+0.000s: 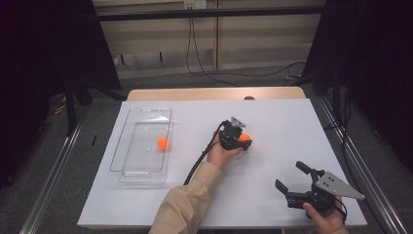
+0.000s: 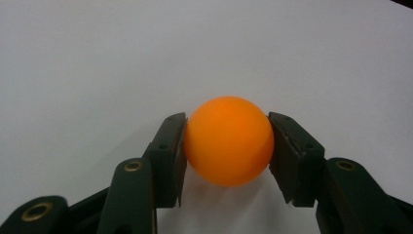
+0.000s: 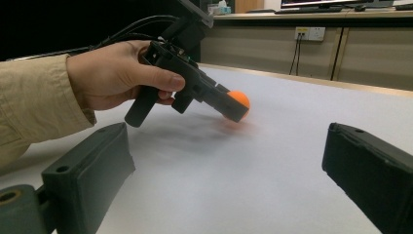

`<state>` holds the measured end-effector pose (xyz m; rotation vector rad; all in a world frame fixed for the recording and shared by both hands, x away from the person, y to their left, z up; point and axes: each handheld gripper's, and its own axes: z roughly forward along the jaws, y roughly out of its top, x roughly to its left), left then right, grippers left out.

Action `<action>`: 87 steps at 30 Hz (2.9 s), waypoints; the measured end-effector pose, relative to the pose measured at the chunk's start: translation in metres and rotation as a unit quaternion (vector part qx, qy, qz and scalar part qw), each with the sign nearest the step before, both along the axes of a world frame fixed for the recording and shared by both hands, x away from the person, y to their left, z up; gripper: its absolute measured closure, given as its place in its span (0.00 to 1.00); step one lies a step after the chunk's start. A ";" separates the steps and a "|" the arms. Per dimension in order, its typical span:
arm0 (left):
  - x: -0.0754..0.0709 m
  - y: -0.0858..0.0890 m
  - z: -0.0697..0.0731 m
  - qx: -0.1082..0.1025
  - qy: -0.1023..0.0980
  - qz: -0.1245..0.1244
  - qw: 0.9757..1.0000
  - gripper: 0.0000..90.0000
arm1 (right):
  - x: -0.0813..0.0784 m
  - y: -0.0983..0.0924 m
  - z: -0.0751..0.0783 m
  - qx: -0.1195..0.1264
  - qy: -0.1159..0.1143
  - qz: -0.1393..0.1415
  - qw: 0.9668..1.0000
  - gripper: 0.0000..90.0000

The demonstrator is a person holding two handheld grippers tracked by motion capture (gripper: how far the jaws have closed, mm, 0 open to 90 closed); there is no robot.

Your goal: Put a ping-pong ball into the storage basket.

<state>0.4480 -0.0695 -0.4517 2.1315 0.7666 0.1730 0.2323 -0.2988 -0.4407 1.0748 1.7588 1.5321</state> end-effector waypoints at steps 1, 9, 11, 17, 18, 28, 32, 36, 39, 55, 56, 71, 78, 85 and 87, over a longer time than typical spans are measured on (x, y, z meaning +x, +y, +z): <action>0.000 0.000 0.001 -0.001 0.000 -0.001 1.000 0.57 | 0.000 0.000 0.000 0.000 0.000 0.000 1.000 0.03; -0.005 0.007 0.006 -0.011 0.002 0.000 1.000 0.57 | 0.000 0.000 0.000 -0.001 0.000 0.000 1.000 0.03; -0.005 0.009 0.007 -0.011 0.004 0.002 1.000 0.57 | 0.000 0.000 0.000 -0.005 -0.001 0.002 1.000 0.03; -0.006 0.014 0.009 -0.011 0.008 0.003 1.000 0.57 | 0.000 0.000 0.000 -0.005 -0.001 0.002 1.000 0.03; -0.007 0.015 0.009 -0.011 0.008 0.002 1.000 0.57 | 0.000 0.000 0.000 -0.005 -0.001 0.001 1.000 0.03; -0.012 0.020 0.013 -0.007 0.009 -0.004 1.000 0.57 | 0.000 0.000 0.000 -0.006 -0.002 0.002 1.000 0.03; -0.014 0.025 0.015 -0.007 0.007 -0.003 1.000 0.57 | 0.000 0.000 0.000 -0.006 -0.002 0.001 1.000 0.03; -0.016 0.028 0.017 -0.004 0.010 -0.003 1.000 0.57 | 0.000 0.001 0.000 -0.006 -0.001 0.002 1.000 0.03; -0.017 0.032 0.017 -0.001 0.010 -0.003 1.000 0.57 | 0.000 0.001 0.000 -0.007 -0.002 0.002 1.000 0.03; -0.020 0.047 0.018 -0.003 0.014 0.006 1.000 0.57 | 0.001 0.001 0.000 -0.007 -0.001 0.001 1.000 0.03; -0.020 0.048 0.018 -0.005 0.014 0.007 1.000 0.57 | 0.001 0.001 -0.001 -0.006 -0.001 0.001 1.000 0.03; -0.024 0.057 0.017 -0.005 0.015 0.007 1.000 0.57 | 0.001 0.001 -0.001 -0.007 -0.001 0.002 1.000 0.03; -0.026 0.061 0.017 -0.007 0.017 0.007 1.000 0.57 | 0.001 0.001 -0.001 -0.007 -0.001 0.002 1.000 0.03; -0.027 0.064 0.019 -0.007 0.014 0.007 1.000 0.57 | 0.000 0.001 0.000 -0.008 -0.002 0.003 1.000 0.03; -0.028 0.066 0.020 -0.005 0.013 0.005 1.000 0.57 | 0.000 0.001 0.000 -0.007 -0.002 0.002 1.000 0.03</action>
